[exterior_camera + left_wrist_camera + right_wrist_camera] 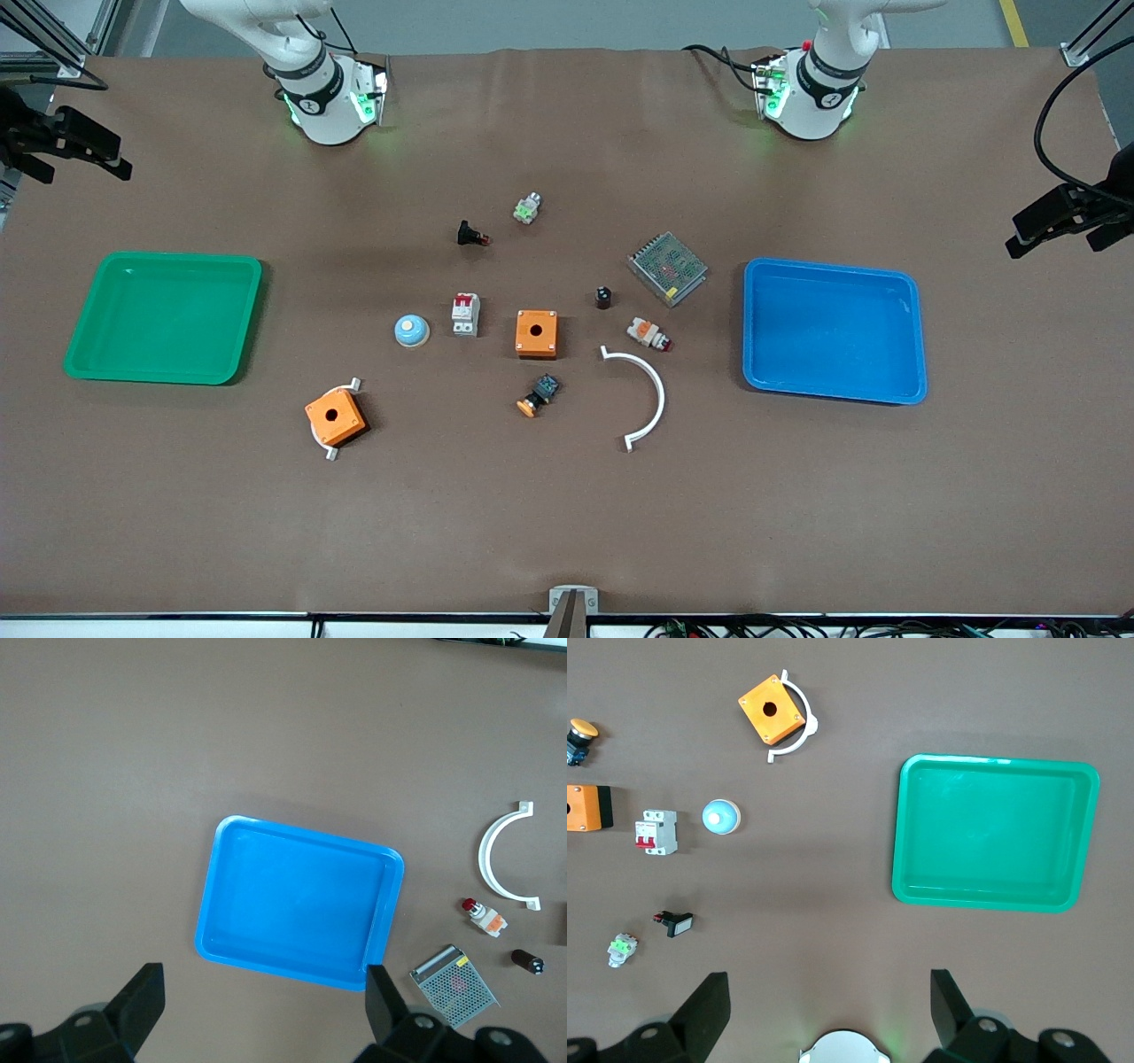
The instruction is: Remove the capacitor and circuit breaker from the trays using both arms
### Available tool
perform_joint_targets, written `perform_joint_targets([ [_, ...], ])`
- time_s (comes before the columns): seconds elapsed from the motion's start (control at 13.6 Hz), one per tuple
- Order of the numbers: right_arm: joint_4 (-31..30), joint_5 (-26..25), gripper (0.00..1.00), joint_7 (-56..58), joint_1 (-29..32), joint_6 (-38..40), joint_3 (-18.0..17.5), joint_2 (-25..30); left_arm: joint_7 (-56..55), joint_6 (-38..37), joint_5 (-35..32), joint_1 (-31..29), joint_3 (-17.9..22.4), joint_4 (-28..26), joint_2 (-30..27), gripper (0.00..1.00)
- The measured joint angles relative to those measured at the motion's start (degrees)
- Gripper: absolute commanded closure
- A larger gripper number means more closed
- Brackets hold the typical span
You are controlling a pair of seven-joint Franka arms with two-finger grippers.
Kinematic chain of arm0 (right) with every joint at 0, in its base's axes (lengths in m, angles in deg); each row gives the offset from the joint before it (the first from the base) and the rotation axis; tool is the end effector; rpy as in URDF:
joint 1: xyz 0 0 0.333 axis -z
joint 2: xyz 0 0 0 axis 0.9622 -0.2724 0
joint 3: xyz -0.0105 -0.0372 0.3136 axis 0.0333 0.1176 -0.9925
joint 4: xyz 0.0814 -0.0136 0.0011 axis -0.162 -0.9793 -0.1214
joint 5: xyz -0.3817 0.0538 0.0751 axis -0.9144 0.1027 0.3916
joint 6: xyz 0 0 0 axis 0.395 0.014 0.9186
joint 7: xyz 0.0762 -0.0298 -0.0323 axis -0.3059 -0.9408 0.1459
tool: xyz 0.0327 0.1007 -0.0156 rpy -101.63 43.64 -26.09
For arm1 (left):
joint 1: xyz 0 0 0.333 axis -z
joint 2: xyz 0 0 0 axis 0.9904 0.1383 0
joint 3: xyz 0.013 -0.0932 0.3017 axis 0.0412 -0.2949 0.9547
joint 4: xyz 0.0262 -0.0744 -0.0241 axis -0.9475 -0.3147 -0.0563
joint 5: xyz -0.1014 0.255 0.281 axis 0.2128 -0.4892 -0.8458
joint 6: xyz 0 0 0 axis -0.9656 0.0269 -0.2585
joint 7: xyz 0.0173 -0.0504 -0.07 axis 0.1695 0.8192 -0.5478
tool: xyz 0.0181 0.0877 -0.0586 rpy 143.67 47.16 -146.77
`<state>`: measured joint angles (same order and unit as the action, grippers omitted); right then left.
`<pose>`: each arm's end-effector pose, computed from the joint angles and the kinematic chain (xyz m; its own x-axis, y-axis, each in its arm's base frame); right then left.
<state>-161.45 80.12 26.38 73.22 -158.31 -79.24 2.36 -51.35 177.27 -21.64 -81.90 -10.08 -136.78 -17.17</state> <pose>0.4870 -0.0306 0.6538 0.9977 0.0135 -0.0659 0.0112 -0.9993 -0.0348 0.5610 0.0043 0.6473 0.9919 0.0924 0.0872 0.0902 -0.9955 0.0294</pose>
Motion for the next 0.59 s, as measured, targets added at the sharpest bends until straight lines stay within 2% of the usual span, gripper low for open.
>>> perform_joint_targets([
  [0.59,0.05,-0.04,0.00,0.00,0.04,-0.81,0.01,0.01,0.00,-0.31,0.00,-0.19,0.24,0.17,0.05,0.00],
])
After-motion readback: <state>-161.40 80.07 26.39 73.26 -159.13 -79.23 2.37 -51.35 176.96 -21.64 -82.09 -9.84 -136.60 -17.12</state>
